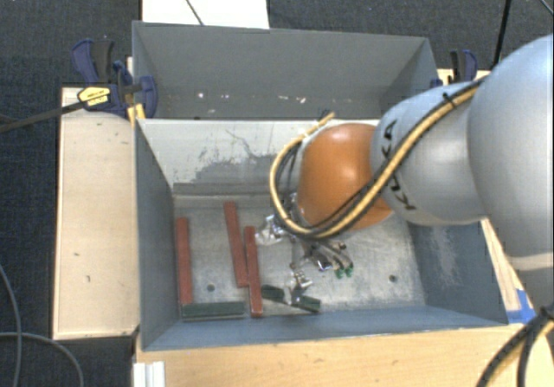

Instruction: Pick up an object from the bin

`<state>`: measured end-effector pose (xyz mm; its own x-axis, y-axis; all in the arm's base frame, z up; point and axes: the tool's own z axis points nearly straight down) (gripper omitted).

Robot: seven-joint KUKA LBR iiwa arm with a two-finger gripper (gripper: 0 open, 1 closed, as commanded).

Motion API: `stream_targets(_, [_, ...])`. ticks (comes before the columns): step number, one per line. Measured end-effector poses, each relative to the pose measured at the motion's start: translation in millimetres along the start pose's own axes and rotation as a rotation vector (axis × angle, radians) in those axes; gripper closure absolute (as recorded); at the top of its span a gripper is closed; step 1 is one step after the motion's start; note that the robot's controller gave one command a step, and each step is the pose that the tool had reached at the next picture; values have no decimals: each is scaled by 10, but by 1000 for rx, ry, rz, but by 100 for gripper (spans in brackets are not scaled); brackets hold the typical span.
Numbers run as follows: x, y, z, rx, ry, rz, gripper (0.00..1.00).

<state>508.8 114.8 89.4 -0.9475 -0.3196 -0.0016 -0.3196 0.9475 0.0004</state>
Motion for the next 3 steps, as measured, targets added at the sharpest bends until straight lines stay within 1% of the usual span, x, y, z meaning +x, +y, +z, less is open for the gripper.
stream_targets(1, [-376,143,8,0,3,-55,0])
stream_targets(2, [190,283,59,-2,-17,375,100])
stream_targets(3, [190,283,59,-2,-17,376,100])
